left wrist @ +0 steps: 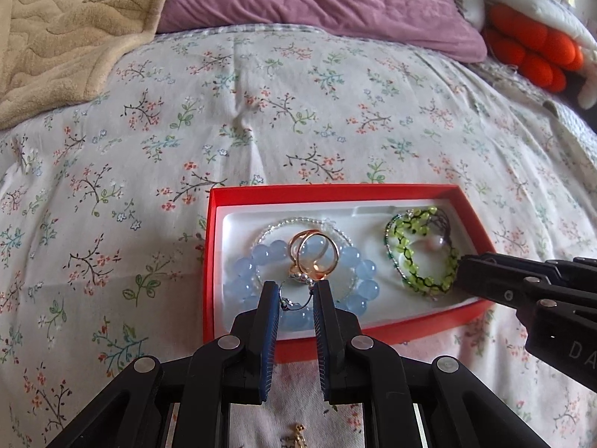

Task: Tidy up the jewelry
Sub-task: 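Carry both rings into the red box and open both tools, then move the left tool toward the small gold charm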

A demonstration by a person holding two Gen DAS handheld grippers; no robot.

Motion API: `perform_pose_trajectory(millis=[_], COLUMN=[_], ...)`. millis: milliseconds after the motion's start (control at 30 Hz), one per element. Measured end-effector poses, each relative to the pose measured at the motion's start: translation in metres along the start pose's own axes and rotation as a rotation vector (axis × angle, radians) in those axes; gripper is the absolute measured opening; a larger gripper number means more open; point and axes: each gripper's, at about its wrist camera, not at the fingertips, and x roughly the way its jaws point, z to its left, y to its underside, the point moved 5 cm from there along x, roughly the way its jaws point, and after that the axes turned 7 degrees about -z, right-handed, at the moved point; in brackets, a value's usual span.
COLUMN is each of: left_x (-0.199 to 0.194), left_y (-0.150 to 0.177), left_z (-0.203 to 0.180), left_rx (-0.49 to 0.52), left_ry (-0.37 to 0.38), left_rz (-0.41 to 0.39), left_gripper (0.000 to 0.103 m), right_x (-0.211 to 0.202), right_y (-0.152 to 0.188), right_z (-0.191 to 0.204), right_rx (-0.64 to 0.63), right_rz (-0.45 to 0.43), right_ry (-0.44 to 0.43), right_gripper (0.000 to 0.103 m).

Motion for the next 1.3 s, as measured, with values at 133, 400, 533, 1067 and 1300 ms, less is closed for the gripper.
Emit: perform_pose_trajectory(millis=[133, 400, 533, 1067, 1300], left_x=[0.002, 0.0, -0.006, -0.035, -0.043], left_y=[-0.001, -0.001, -0.002, 0.012, 0.026], left_z=[-0.001, -0.002, 0.0, 0.005, 0.006], left_rx=[0.0, 0.016, 0.012, 0.089, 0.061], left_ry=[-0.007, -0.022, -0.022, -0.047, -0.044], left_rz=[-0.003, -0.004, -0.013, 0.001, 0.054], left_gripper=[0.014, 0.035, 0.04, 0.075, 0.086], right_x=[0.003, 0.0, -0.003, -0.027, -0.04], right_y=[-0.003, -0.003, -0.005, -0.001, 0.014], right_z=[-0.005, -0.005, 0.0, 0.002, -0.001], right_rx=[0.028, 0.037, 0.026, -0.005, -0.03], right_rz=[-0.002, -0.005, -0.015, -0.035, -0.026], right_ry=[-0.008, -0.022, -0.036, -0.048, -0.019], right_gripper=[0.015, 0.015, 0.015, 0.054, 0.062])
